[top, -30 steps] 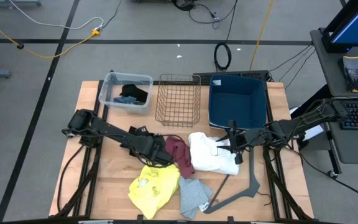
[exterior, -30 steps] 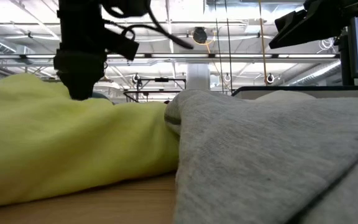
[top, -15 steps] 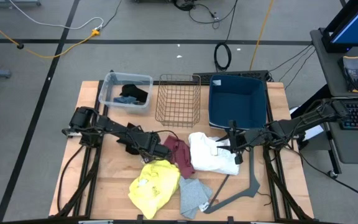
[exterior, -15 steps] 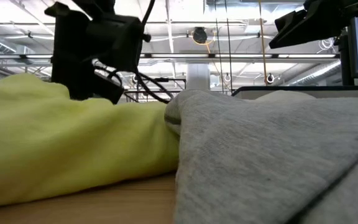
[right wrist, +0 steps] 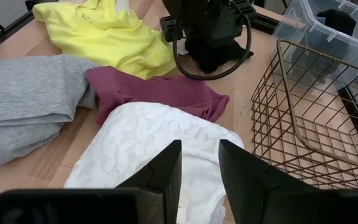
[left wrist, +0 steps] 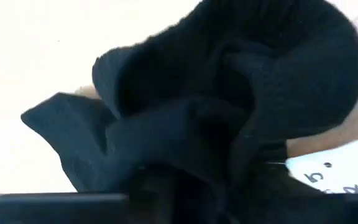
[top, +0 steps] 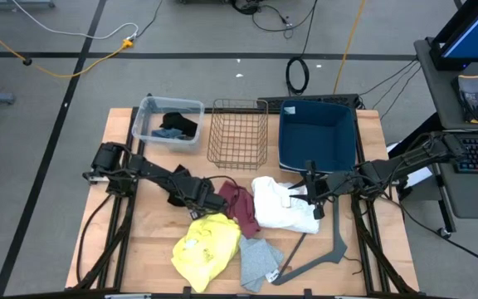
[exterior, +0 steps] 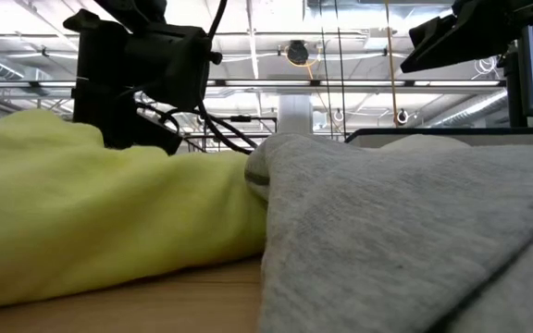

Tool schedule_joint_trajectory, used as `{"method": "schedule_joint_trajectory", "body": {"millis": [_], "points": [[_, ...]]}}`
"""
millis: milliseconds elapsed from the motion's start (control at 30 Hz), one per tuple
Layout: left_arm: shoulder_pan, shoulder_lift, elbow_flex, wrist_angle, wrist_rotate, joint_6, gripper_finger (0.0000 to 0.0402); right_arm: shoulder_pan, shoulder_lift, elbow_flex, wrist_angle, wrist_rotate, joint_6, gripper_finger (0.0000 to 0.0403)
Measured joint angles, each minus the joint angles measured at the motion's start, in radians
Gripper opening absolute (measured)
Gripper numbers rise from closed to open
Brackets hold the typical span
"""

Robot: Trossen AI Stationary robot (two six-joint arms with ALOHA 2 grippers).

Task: Pick & Place Cloths
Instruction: Put the black underwear into the black mesh basket

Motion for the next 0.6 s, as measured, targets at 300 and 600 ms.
{"method": "schedule_joint_trajectory", "body": {"millis": [300, 600], "points": [[-0.024, -0.043, -0.002, -0.119, -0.027, -0.061, 0.0018, 0.000, 0.000, 0.000, 0.001, 0.000, 0.000, 0.0100], [-0.075, -0.229, 0.001, -0.187, -0.072, -0.192, 0.0009, 0.000, 0.000, 0.000, 0.008, 0.001, 0.000, 0.0100]]}}
